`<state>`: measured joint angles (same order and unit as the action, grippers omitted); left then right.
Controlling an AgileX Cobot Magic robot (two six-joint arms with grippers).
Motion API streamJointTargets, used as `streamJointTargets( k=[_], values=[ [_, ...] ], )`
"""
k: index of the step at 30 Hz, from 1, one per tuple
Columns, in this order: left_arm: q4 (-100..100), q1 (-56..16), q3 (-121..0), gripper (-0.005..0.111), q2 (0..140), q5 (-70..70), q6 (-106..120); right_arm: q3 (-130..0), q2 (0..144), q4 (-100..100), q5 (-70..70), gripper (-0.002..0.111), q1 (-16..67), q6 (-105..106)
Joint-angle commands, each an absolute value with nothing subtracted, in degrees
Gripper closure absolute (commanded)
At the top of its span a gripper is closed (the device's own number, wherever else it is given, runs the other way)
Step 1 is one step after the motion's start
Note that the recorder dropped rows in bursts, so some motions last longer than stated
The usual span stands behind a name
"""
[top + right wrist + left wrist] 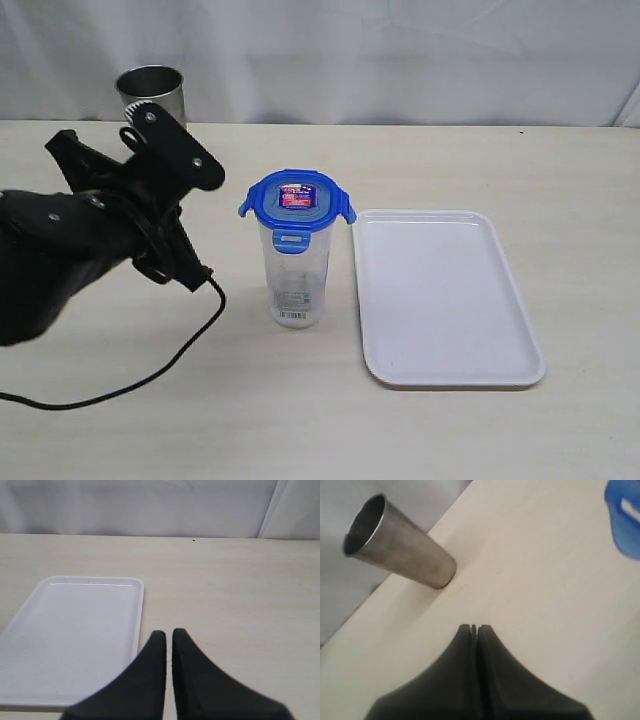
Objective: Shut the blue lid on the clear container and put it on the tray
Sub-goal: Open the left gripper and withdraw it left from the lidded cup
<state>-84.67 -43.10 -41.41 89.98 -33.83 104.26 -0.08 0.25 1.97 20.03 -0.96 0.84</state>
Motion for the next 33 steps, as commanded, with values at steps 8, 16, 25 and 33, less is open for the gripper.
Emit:
streamJointTargets(
  k=[8, 16, 25, 33],
  values=[
    [-30.3, -21.45, -41.43, 0.107, 88.08, -7.45, 58.09, 0.0, 0.0, 1.65, 19.77, 0.104, -1.18, 0.71],
    [7.91, -18.89, -41.43, 0.107, 88.3, -28.88, 15.73, 0.0, 0.0, 1.65, 19.77, 0.104, -1.18, 0.71],
    [54.26, -3.84, -43.4, 0.107, 93.13, -58.02, -26.54, 0.0, 0.0, 1.65, 19.77, 0.104, -1.18, 0.71],
    [87.77, 2.8, -52.75, 0.107, 104.84, -69.96, -43.46, 0.0, 0.0, 1.65, 19.77, 0.104, -1.18, 0.71]
  ],
)
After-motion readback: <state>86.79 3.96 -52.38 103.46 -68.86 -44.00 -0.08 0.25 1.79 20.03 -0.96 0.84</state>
